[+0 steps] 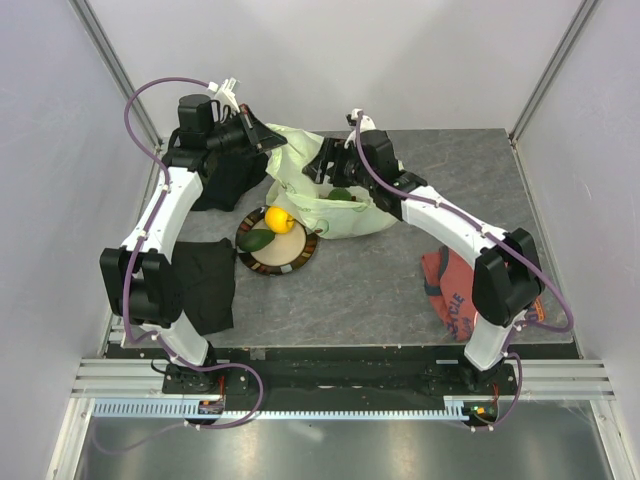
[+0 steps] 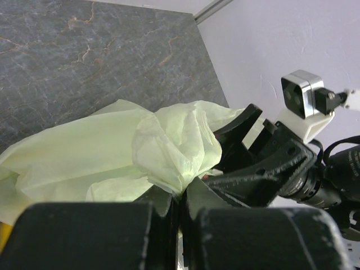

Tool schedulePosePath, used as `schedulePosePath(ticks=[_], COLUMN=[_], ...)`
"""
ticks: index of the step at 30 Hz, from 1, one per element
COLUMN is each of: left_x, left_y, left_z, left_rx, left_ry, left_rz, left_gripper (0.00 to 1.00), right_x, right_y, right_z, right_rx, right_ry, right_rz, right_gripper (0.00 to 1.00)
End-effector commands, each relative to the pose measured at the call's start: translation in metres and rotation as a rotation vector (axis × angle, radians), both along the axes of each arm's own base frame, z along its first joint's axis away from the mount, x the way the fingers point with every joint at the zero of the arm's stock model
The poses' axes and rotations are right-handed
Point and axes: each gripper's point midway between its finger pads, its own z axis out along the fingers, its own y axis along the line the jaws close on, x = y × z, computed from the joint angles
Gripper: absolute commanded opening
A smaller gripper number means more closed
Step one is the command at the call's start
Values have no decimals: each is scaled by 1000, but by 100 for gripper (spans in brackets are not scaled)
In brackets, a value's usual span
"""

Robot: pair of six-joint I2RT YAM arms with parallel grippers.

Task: Place the fruits into the plastic bag

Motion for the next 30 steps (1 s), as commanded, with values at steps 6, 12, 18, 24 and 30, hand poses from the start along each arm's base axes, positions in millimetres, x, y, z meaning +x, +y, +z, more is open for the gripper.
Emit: schedulePosePath(ticks=[6, 12, 18, 24, 30], left_x=[-6, -9, -7, -8, -7], left_y=[-1, -1, -1, -1, -1], left_z=[21, 22, 23, 23, 22], left_rx=[-12, -12, -17, -15, -17], left_ry=[-64, -69, -66, -66, -60], left_rz=[-20, -21, -19, -15, -17], left_gripper=[2, 2, 1, 1, 1], right_x=[-53, -73, -96, -106, -110], right_y=[46, 68, 99, 118, 147], right_z=[46, 27, 2, -24, -57], right_rx=[82, -16, -128, -237, -354], right_ry=[-183, -184, -160, -155, -210], right_rz=[289, 340, 449, 496, 553], right_gripper=[77, 74, 73, 74, 79])
